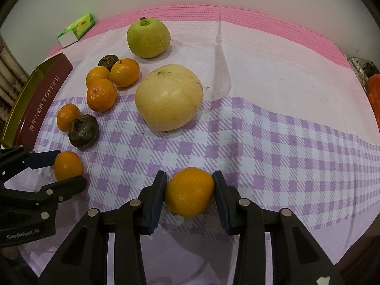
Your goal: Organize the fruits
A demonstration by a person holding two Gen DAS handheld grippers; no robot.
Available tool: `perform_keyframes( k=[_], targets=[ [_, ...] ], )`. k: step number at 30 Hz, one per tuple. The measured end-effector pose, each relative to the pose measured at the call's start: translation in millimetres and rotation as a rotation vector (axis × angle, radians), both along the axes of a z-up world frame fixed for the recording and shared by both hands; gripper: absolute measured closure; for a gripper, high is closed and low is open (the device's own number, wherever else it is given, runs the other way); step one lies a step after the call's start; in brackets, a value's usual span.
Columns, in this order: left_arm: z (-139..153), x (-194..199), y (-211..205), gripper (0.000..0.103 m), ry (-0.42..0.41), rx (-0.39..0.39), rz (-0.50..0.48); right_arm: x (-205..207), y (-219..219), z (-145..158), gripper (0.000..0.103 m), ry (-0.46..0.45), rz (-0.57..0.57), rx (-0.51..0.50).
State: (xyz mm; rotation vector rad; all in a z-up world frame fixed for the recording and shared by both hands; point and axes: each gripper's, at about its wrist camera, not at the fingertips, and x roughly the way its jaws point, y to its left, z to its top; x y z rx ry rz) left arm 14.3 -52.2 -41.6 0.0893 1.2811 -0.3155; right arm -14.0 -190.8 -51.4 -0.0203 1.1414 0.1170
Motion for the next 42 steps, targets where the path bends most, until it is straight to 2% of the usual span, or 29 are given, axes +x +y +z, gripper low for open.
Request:
perform_keyframes(
  k=[4, 10, 16, 22, 27, 35, 42],
  targets=[
    [-1.8, 1.2, 0.2, 0.064, 0.003, -0.016, 0.006, 0.3, 1.0, -0.2, 0.066, 0.000, 0.000, 0.001],
    [3.4, -0.6, 6.1, 0.065, 0.011, -0.031, 0.009, 0.2, 1.0, -0.4, 0.066, -0.001, 0.000, 0.000],
    [28.7, 1.5, 30.0, 0.065, -0.043, -0.040, 0.043, 0.1, 1.2, -0.3, 0.066, -0.003, 0.000, -0.001],
    [55.1, 16.0, 75.1, 0.065, -0.116, -0.020, 0.133, -0.1, 1.1, -0.2, 0.066, -0.003, 0.002, -0.003],
    [64.9, 29.9, 134.0, 0.065, -0.151, 0.028, 0.256, 0.0, 1.0, -0.9, 0.066, 0.002, 0.002, -0.001],
    [56.5, 38.3, 216.4, 0.065, -0.148, 0.113, 0.414, 1.3, 4.5, -2.0, 0.066, 0.001, 0.007, -0.012],
    [34.3, 44.8, 255.9, 0.065, -0.106, 0.152, 0.495, 1.9, 5.6, -2.3, 0.067, 0.001, 0.012, -0.022]
  ],
)
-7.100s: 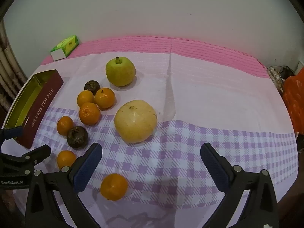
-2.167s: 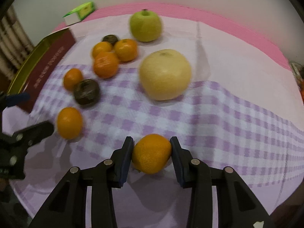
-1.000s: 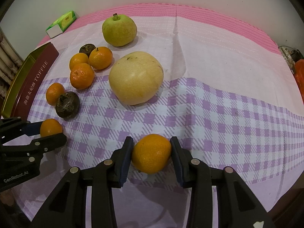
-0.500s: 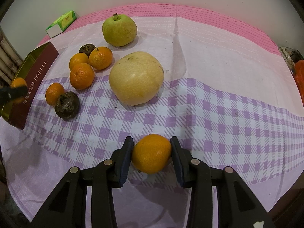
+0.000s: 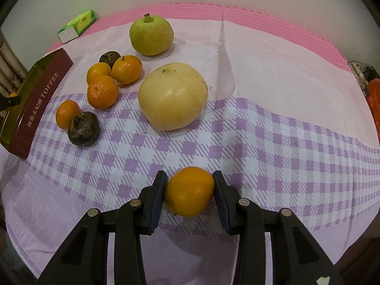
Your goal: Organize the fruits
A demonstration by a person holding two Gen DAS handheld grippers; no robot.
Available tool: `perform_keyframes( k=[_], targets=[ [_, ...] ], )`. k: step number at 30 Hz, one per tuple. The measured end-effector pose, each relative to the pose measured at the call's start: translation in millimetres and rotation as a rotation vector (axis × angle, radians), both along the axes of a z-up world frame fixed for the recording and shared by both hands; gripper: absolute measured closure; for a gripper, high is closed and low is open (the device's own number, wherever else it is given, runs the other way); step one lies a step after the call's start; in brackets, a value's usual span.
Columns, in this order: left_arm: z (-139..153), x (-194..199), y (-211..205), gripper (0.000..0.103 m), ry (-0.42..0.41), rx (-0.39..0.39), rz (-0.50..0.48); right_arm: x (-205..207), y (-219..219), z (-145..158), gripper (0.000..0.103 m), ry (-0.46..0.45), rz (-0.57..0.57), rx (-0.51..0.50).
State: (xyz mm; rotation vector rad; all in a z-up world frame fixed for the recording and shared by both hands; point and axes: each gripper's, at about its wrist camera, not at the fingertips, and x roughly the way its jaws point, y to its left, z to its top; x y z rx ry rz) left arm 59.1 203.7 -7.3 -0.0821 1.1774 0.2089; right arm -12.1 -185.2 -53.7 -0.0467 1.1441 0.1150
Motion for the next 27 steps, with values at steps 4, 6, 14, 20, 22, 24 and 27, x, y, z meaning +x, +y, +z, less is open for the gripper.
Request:
perform_keyframes(
  k=[4, 6, 14, 20, 22, 24, 27],
  targets=[
    [-9.9, 0.6, 6.7, 0.065, 0.023, -0.002, 0.013, 0.9, -0.7, -0.2, 0.067, 0.000, -0.001, -0.004],
    [-11.8, 0.9, 5.3, 0.065, 0.026, 0.001, 0.012, 1.3, -0.6, -0.3, 0.067, 0.000, -0.003, 0.000],
    [-22.8, 2.1, 5.1, 0.065, 0.055, 0.000, 0.017, 1.8, 1.0, 7.7, 0.067, -0.015, -0.012, -0.005],
    [-25.6, -0.2, 5.3, 0.065, 0.065, -0.012, 0.026, 4.8, 5.5, 18.4, 0.067, -0.025, 0.014, -0.008],
    [-26.0, 0.4, 5.5, 0.064, 0.065, -0.009, 0.026, 6.6, 10.7, 24.2, 0.067, -0.033, 0.026, -0.006],
    [-25.8, 0.1, 5.6, 0.064, 0.068, -0.012, 0.025, 10.7, 16.6, 30.0, 0.067, -0.042, 0.041, 0.003],
    [-25.7, -0.5, 6.0, 0.064, 0.064, -0.016, 0.024, 14.8, 27.0, 39.2, 0.067, -0.051, 0.071, 0.021]
  ],
)
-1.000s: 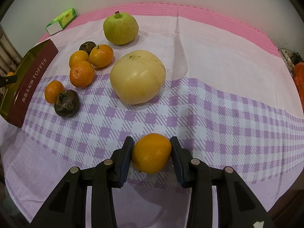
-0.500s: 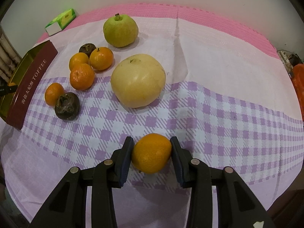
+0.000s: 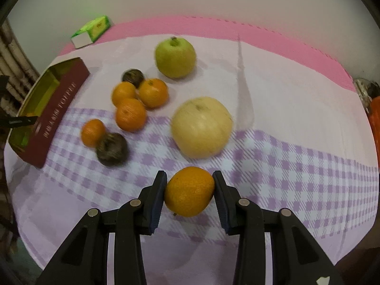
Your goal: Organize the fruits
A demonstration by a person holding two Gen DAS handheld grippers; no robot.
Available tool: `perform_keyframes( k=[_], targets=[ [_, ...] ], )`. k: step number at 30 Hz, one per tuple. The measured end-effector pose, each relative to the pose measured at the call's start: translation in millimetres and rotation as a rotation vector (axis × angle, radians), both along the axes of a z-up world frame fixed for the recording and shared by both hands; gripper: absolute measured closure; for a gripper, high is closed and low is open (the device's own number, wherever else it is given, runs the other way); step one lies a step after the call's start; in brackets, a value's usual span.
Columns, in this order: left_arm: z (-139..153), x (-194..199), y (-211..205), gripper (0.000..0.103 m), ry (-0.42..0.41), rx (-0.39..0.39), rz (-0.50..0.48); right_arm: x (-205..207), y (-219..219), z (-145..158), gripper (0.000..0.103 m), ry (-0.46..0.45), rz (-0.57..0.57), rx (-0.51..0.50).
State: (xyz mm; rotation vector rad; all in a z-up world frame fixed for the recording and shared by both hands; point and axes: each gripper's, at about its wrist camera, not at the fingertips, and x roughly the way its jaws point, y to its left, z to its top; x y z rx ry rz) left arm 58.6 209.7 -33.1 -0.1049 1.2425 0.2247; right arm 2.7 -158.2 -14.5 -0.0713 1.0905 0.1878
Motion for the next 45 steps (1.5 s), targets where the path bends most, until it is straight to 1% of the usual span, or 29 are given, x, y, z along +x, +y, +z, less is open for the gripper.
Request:
perform_keyframes(
  k=[4, 6, 8, 10, 12, 14, 18, 20, 22, 26, 27, 31, 36, 40, 45],
  targets=[
    [4.3, -2.6, 1.6, 0.063, -0.013, -0.027, 0.001, 8.4, 20.9, 11.7, 0.067, -0.022, 0.067, -0.002],
    [11.0, -5.1, 1.5, 0.060, -0.036, -0.037, -0.004, 13.5, 33.9, 17.7, 0.067, -0.033, 0.106, 0.003],
    [19.7, -8.7, 1.2, 0.053, -0.068, -0.046, -0.010, 12.1, 54.7, 22.3, 0.067, -0.045, 0.141, 0.009],
    [29.8, -12.5, 1.8, 0.049, -0.106, -0.049, -0.008, 16.0, 74.5, 25.6, 0.067, -0.059, 0.186, 0.014],
    [39.1, -16.8, 4.3, 0.048, -0.141, -0.041, 0.005, 23.0, 95.4, 27.8, 0.067, -0.070, 0.232, 0.014],
    [51.7, -22.8, 13.0, 0.046, -0.189, -0.031, 0.042, 29.4, 117.1, 30.1, 0.067, -0.074, 0.272, 0.029],
    [65.2, -34.4, 35.8, 0.042, -0.238, -0.004, 0.137, 36.3, 161.8, 38.5, 0.067, -0.106, 0.361, 0.049],
    [67.1, -40.8, 47.7, 0.042, -0.242, 0.008, 0.185, 37.6, 184.1, 41.8, 0.067, -0.119, 0.406, 0.063],
    [66.3, -47.6, 61.4, 0.042, -0.244, -0.007, 0.230, 38.5, 206.9, 41.6, 0.067, -0.127, 0.452, 0.070],
    [63.1, -56.5, 76.4, 0.041, -0.236, 0.008, 0.291, 44.1, 246.5, 33.8, 0.067, -0.113, 0.518, 0.064],
    [61.7, -55.9, 78.9, 0.041, -0.234, 0.006, 0.299, 44.9, 255.3, 31.2, 0.067, -0.098, 0.550, 0.055],
    [57.0, -54.4, 80.9, 0.041, -0.219, 0.016, 0.312, 50.4, 280.7, 19.5, 0.067, -0.086, 0.587, 0.008],
    [54.4, -53.5, 82.3, 0.041, -0.216, 0.008, 0.312, 57.7, 302.9, 5.4, 0.067, -0.063, 0.598, -0.042],
    [53.7, -52.8, 82.2, 0.040, -0.214, 0.007, 0.308, 59.5, 312.7, -4.4, 0.067, -0.058, 0.617, -0.090],
    [53.1, -52.0, 82.3, 0.040, -0.215, 0.010, 0.309, 60.0, 319.4, -14.4, 0.067, -0.037, 0.634, -0.117]
  ],
)
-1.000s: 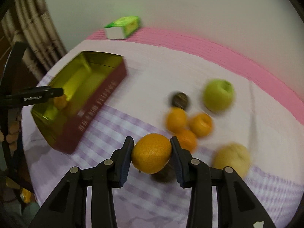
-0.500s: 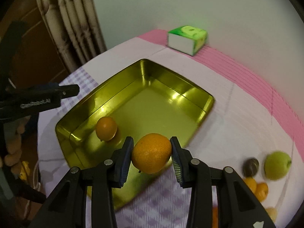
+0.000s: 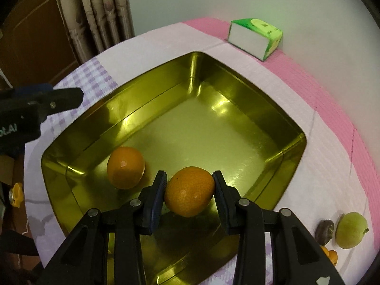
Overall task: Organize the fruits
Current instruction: 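Lower the mandarin into the tray and open the right gripper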
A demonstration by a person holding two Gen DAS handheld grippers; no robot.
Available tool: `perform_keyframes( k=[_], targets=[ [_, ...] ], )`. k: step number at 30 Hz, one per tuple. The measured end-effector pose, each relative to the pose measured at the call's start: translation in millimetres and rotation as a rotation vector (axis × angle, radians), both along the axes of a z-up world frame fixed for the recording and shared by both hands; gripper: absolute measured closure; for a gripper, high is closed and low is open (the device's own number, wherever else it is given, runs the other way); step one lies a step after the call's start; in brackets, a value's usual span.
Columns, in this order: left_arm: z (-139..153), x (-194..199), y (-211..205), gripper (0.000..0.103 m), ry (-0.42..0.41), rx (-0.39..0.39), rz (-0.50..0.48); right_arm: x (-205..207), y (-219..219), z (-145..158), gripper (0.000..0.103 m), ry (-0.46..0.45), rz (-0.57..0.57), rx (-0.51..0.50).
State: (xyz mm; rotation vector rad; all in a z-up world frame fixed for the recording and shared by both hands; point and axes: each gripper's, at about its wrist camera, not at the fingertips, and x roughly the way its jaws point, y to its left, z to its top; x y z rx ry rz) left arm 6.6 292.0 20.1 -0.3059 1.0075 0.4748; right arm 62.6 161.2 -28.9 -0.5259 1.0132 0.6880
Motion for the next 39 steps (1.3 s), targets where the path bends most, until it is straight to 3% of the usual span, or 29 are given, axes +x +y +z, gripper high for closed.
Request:
perform_keyframes(
  k=[20, 31, 39],
  targets=[
    [-1.3, 0.6, -1.3, 0.038, 0.008, -0.006, -0.017, 0.8, -2.5, -5.6, 0.067, 0.009, -0.019, 0.015],
    [-0.5, 3.5, -6.8, 0.038, 0.005, 0.004, -0.044, -9.1, -18.4, 18.9, 0.065, -0.006, -0.046, 0.089],
    [1.2, 5.2, -18.1, 0.037, 0.004, 0.029, -0.086, -20.8, -59.4, 40.8, 0.064, -0.015, -0.097, 0.158]
  ],
)
